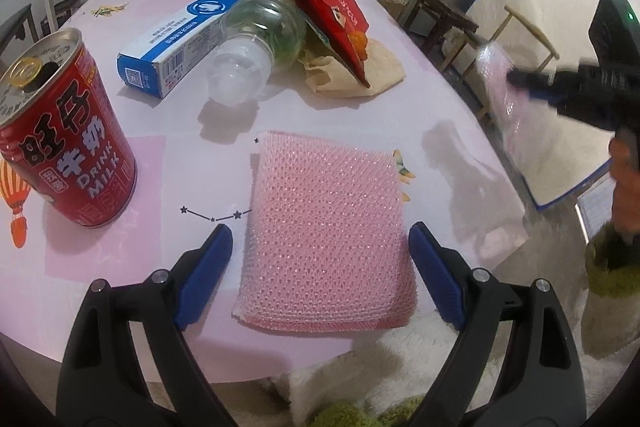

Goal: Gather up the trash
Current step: 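Grasp the clear plastic wrapper with the right gripper while the left gripper holds the sponge, then lift the pink sponge with the left gripper while the right gripper holds the wrapper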

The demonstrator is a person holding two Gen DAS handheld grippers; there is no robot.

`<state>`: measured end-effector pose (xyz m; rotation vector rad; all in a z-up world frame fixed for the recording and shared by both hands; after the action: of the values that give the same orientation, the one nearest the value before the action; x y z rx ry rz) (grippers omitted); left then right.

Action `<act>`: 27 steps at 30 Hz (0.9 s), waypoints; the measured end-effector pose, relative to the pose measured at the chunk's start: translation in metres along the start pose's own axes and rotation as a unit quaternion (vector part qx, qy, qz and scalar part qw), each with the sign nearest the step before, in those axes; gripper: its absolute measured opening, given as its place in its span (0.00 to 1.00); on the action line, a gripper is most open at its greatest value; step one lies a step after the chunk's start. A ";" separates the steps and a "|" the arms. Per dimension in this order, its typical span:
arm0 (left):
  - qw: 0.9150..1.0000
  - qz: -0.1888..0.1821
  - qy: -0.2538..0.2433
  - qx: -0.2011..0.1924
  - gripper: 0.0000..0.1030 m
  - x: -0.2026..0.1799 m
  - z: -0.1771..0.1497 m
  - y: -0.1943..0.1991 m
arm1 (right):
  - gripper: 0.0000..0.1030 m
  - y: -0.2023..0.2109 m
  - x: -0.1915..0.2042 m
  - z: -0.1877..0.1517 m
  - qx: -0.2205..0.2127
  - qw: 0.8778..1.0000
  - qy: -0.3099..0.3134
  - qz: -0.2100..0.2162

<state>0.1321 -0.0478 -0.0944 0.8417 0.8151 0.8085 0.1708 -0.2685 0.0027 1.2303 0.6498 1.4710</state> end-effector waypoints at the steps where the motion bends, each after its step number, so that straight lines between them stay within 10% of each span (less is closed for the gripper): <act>1: 1.000 0.004 -0.001 0.003 0.83 -0.001 0.000 0.000 | 0.21 -0.010 0.003 -0.007 0.010 1.000 0.011 -0.005; 14: 0.997 0.064 -0.029 0.023 0.83 -0.028 0.001 -0.008 | 0.64 -0.041 0.000 -0.029 0.016 0.997 0.076 -0.022; 21: 0.996 0.078 -0.018 0.029 0.62 -0.028 0.003 -0.013 | 0.62 -0.062 -0.011 -0.027 0.024 0.998 0.057 -0.019; 27: 0.998 0.058 0.014 0.028 0.35 -0.023 0.010 -0.010 | 0.35 -0.059 -0.017 -0.031 0.010 0.999 0.029 0.018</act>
<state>0.1325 -0.0748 -0.0924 0.9365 0.8217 0.9046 0.1628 -0.2610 -0.0651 1.2243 0.6861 1.5379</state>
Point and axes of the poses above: each gripper's, at about its wrist camera, not at the fingertips, and y roughly against the way its jaws point, x to its left, z to its top, the point moved 3 cm from there along -y, roughly the way its jaws point, and after that the axes turned 6 degrees about x, right-handed, at the moved point
